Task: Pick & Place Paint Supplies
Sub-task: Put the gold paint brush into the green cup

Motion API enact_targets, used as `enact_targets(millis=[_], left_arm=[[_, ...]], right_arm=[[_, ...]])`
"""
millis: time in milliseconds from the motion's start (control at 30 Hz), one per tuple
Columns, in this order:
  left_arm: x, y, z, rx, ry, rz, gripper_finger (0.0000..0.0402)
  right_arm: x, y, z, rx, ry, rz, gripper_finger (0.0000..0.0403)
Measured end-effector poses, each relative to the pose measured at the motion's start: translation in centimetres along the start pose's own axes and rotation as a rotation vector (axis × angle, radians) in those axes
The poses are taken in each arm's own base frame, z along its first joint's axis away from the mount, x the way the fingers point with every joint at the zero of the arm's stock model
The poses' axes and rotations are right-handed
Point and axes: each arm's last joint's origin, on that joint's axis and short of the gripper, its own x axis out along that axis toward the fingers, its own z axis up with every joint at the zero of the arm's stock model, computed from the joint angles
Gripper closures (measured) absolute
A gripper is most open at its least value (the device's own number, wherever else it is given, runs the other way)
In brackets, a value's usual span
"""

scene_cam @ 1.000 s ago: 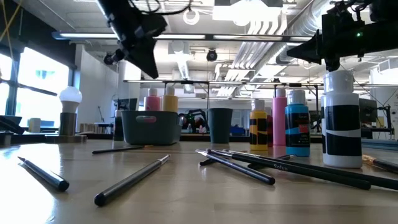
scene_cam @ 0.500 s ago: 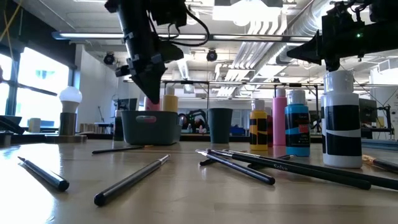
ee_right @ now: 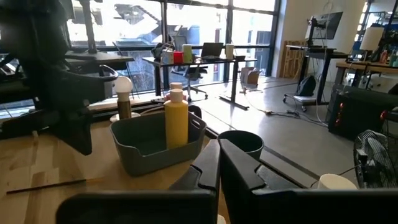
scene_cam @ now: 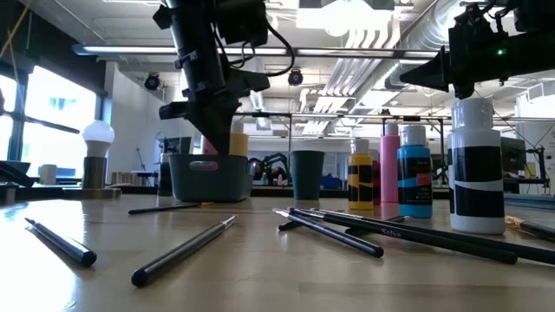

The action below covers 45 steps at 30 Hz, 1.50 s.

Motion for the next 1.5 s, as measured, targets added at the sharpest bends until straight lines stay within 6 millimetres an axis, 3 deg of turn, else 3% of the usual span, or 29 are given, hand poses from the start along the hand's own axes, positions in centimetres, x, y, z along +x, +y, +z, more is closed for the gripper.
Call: enact_targets(millis=[367,767,900,1300,1500], left_arm=[[0.0,0.1,-0.2,-0.033,0.002,0.016,0.0396],[0.7,-0.1,-0.4,0.098,0.036,0.007,0.039],[1.6,-0.1,-0.6,0.1,0.063,0.036,0.0357],[3.2,-0.6,-0.7,0.132,0.058,0.048,0.0205],[3.4,-0.3,-0.8,0.063,0.053,0.09,0.0177]], right_arm=[[0.0,0.0,0.0,-0.017,-0.001,-0.004,0.04],[0.0,0.0,0.0,-0.026,-0.001,-0.004,0.04],[0.0,0.0,0.0,-0.026,0.001,-0.004,0.04],[0.0,0.0,0.0,-0.027,0.001,-0.004,0.04],[0.0,0.0,0.0,-0.027,0.001,-0.004,0.04]])
